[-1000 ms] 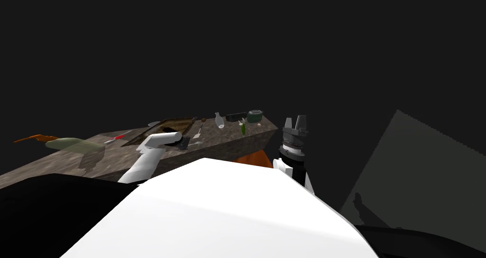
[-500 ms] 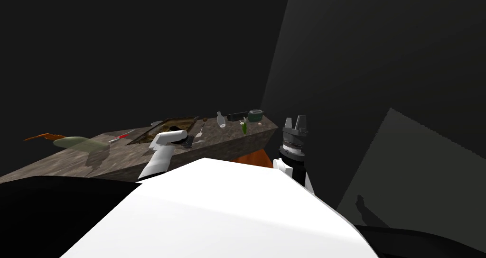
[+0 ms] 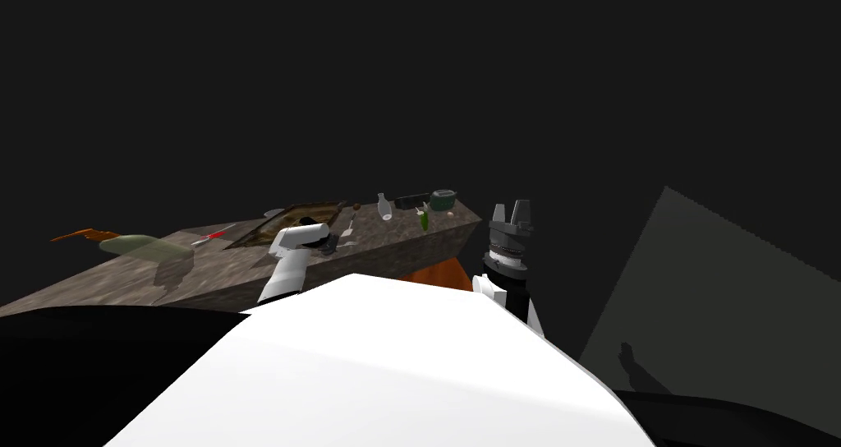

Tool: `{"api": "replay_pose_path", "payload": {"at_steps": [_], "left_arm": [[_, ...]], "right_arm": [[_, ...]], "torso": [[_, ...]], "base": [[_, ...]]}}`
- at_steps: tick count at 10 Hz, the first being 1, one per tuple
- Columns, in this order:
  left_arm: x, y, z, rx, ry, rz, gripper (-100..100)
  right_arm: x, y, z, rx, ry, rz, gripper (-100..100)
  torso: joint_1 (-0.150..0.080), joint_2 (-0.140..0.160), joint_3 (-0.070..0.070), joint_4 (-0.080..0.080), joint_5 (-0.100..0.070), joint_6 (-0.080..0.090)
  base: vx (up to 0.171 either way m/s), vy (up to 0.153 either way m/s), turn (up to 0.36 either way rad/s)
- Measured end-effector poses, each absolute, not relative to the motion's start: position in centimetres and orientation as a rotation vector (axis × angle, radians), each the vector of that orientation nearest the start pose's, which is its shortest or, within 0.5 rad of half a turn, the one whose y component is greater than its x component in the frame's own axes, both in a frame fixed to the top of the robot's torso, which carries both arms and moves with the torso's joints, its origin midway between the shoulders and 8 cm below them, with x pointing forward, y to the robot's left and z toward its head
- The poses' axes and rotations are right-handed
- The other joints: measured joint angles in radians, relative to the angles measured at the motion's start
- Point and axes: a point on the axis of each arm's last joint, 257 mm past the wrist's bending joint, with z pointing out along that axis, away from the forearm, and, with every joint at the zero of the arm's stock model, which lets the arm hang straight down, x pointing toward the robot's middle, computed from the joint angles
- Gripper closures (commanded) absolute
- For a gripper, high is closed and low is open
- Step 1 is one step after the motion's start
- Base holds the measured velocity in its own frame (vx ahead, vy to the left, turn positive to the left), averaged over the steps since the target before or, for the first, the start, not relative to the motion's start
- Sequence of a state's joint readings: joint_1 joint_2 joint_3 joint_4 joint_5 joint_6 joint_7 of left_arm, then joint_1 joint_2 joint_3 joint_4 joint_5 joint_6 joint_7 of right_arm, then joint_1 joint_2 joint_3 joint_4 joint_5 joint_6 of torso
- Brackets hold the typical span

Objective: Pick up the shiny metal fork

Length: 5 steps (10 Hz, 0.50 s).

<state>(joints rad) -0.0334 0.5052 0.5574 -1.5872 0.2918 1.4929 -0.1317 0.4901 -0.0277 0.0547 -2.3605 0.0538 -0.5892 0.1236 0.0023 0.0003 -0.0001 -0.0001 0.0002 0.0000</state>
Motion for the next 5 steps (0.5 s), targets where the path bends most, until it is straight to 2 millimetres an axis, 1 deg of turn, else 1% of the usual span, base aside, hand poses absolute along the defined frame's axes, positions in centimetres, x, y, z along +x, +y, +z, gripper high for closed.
{"api": "replay_pose_path", "payload": {"at_steps": [3, 4, 5], "left_arm": [[32.01, 57.12, -34.06, -2.265, 1.550, -0.075, 100], [32.01, 57.12, -34.06, -2.265, 1.550, -0.076, 0], [32.02, 57.12, -34.05, -2.264, 1.550, -0.076, 100]], "right_arm": [[31.28, -24.40, 7.60, 0.427, 0.560, 1.249, 0], [31.28, -24.40, 7.60, 0.427, 0.560, 1.249, 0], [31.28, -24.40, 7.60, 0.427, 0.560, 1.249, 0]], "torso": [[0.000, -0.001, 0.000, 0.000, 0.000, 0.001], [0.000, -0.001, 0.000, 0.000, 0.000, 0.001], [0.000, -0.001, 0.000, 0.000, 0.000, 0.001]], "base": [[0.000, 0.000, 0.000], [0.000, 0.000, 0.000], [0.026, -0.025, 0.004]]}}
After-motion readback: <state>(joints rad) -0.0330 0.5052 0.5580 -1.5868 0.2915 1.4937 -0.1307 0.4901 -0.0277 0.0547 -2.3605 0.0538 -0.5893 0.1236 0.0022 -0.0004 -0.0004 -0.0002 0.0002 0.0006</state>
